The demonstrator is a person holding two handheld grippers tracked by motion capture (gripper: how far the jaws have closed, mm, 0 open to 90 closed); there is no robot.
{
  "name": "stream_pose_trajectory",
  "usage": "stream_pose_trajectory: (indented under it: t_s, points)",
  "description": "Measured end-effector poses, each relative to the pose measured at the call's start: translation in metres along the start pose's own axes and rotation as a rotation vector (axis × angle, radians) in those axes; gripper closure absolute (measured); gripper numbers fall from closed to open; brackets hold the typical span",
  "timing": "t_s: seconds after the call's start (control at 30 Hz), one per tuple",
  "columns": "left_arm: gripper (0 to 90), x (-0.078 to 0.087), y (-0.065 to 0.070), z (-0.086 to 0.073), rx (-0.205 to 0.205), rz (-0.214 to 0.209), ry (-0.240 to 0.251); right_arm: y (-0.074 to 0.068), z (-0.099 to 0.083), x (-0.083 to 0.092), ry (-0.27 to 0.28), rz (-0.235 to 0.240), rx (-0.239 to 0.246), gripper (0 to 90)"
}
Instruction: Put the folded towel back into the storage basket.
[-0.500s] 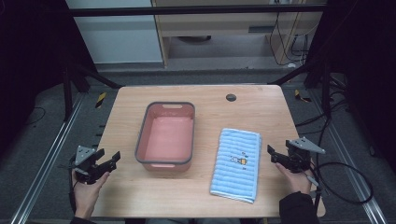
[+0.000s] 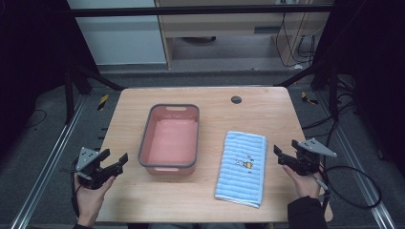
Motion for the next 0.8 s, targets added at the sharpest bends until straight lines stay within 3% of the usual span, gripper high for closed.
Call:
stream_pose_trajectory:
  t_s: [0.2, 0.5, 0.8]
  points:
    - [27.1, 0.004, 0.01, 0.006, 0.0, -0.022, 0.013, -0.003, 0.004, 0.0, 0.009, 0.035, -0.012, 25.3]
    - [28.2, 0.009, 0.036, 0.016, -0.018, -0.061, 0.022, -0.011, 0.018, 0.003, 0.036, 0.068, -0.003, 26.9]
    - [29.5, 0.008, 0.045, 0.021, -0.028, -0.066, 0.033, -0.015, 0.027, 0.004, 0.046, 0.083, 0.005, 28.6]
Point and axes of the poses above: each handheld gripper's, and its own axes: x roughly backward along the jaws, z roughly out of its top, y roughly to its right, the point moved 5 cm from there along -x, roughly forward along the jaws, and after that the axes turned 2 degrees about x, right-handed, at the moved point
